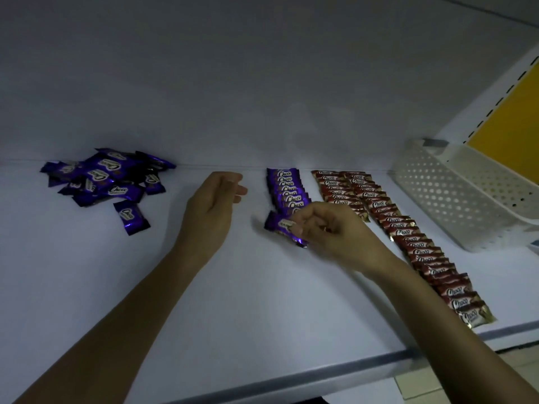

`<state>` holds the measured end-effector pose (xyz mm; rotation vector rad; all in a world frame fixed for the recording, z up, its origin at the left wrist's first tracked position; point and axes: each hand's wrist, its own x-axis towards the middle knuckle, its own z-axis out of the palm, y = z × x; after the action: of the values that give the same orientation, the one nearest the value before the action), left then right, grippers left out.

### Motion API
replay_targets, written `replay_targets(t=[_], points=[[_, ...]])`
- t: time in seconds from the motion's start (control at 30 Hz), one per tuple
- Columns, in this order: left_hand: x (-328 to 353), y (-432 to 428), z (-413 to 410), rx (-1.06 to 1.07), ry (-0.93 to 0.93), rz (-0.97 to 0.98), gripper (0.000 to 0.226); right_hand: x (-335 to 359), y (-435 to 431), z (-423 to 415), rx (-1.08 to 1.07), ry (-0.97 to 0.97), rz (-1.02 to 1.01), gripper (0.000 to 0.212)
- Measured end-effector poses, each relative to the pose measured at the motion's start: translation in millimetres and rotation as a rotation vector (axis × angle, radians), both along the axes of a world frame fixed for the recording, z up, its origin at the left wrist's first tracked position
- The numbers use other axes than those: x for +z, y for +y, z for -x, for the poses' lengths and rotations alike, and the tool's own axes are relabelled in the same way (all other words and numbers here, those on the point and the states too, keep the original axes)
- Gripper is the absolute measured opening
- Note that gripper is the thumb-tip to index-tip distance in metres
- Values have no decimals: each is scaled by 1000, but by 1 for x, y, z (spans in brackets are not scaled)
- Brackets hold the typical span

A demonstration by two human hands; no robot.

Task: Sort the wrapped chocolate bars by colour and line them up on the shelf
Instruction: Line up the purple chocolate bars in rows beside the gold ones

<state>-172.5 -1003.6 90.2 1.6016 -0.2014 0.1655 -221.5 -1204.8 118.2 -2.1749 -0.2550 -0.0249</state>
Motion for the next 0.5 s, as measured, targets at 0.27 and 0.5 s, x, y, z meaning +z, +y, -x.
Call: replay_targets(t=[0.27,0.5], points=[[-12,-7,4,-56,-45,-136,17,-8,-16,13,45,-295,395,11],[-15,-5,2,-57,-57,-143,17,-9,-20,24,-40,-334,344,21]])
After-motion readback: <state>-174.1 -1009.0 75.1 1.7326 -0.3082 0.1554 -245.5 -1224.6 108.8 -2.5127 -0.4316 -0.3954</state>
